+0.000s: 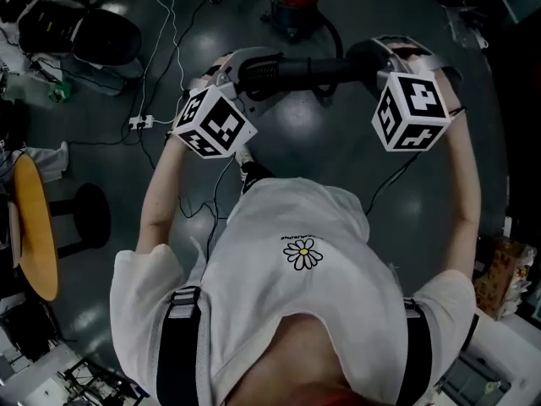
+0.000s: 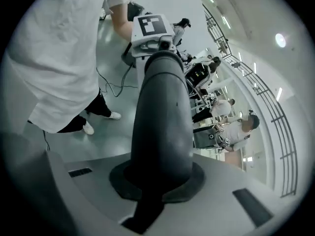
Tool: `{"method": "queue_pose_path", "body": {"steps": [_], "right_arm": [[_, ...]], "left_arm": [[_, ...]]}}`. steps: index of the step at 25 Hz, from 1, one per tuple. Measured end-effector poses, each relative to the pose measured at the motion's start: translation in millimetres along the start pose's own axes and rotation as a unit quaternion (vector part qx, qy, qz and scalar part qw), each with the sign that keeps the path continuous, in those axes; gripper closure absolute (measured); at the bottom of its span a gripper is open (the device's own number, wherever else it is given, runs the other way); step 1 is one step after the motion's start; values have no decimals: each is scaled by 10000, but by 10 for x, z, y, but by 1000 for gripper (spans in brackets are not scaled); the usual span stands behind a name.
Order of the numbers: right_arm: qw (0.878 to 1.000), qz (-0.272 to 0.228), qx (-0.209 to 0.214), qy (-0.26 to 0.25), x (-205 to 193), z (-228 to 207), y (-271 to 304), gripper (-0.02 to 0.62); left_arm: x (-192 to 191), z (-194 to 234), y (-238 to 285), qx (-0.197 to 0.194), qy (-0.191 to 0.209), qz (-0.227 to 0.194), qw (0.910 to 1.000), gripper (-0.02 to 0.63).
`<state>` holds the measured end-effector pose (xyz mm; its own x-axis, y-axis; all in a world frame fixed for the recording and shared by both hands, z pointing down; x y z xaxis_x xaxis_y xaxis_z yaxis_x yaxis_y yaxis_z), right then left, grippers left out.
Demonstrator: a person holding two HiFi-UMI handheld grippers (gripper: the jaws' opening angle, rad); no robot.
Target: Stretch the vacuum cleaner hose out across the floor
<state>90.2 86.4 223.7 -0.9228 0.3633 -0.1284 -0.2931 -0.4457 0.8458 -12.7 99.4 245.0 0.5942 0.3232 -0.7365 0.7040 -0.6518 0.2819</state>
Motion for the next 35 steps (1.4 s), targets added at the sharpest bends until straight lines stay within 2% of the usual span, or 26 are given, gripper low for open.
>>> {"method": "queue_pose_path", "body": {"steps": [1, 2, 4, 5, 7, 9, 13, 17, 19, 21, 23, 25, 28, 29, 31, 33, 34, 35], "right_arm": [[9999, -97, -115, -27, 23, -32, -18, 543], [9995, -189, -253, -54, 50, -65, -27, 543], [9979, -375, -516, -133, 113, -111, -24, 543], [9967, -483, -631, -179, 151, -114, -19, 543], [9939, -671, -845, -226, 225, -78, -16, 543], [9895, -914, -1090, -234, 290, -38, -60, 543], [9772, -1468, -1529, -153, 505, 122, -246, 543], [9718, -1673, -1654, -158, 866, 493, -454, 543], [9715, -1707, -1616, -298, 1125, 701, -514, 542], [9697, -1856, -1522, -463, 1479, 972, -558, 541], [9656, -2164, -1339, -540, 1922, 1335, -623, 542], [9569, -2619, -1156, -481, 2358, 1678, -713, 541], [9286, -3576, -989, -4, 2885, 2087, -867, 541], [9136, -3940, -955, 324, 3048, 2222, -914, 541], [8725, -4672, -904, 1112, 3372, 2526, -988, 541], [8325, -5208, -855, 1684, 3658, 2920, -1053, 541], [8166, -5396, -822, 1880, 3785, 3148, -1082, 541], [8028, -5548, -785, 2038, 3904, 3389, -1109, 541]], "left_arm": [[35, -134, -68, -522, -301, 61, 9982, 387], [70, -291, -136, -1077, -597, 116, 9923, 387], [155, -587, -263, -1966, -1246, 39, 9725, 405], [204, -692, -320, -2206, -1609, -77, 9620, 459], [305, -849, -430, -2407, -2120, -248, 9468, 513], [440, -957, -549, -2517, -2359, -352, 9380, 518], [708, -1144, -915, -2951, -2416, -553, 9228, 517], [884, -1500, -1446, -3522, -2648, -734, 8947, 517], [924, -1735, -1747, -3751, -2925, -835, 8756, 517], [998, -2041, -2135, -4003, -3237, -1013, 8513, 517], [1171, -2400, -2639, -4302, -3534, -1312, 8203, 517], [1411, -2690, -3128, -4575, -3824, -1666, 7853, 517], [1774, -2931, -3685, -4701, -4372, -2166, 7355, 515], [1890, -2980, -3862, -4696, -4561, -2365, 7180, 515], [2110, -3077, -4214, -4637, -4923, -2763, 6829, 515], [2300, -3232, -4524, -4471, -5281, -3018, 6558, 515], [2370, -3343, -4661, -4385, -5455, -3059, 6454, 515], [2416, -3477, -4786, -4321, -5592, -3036, 6390, 515]]}}
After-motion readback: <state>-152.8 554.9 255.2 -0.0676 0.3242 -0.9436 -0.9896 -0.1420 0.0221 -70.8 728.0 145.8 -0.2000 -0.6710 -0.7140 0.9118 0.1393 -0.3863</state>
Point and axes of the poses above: the fingertips, and each gripper's own axes: y forward along the fingers, z to its left, x out of its top, the point moved 2 cm from there along -y, backward along the fingers, and after that the axes turned 13 degrees about x, right-handed, at the moved point
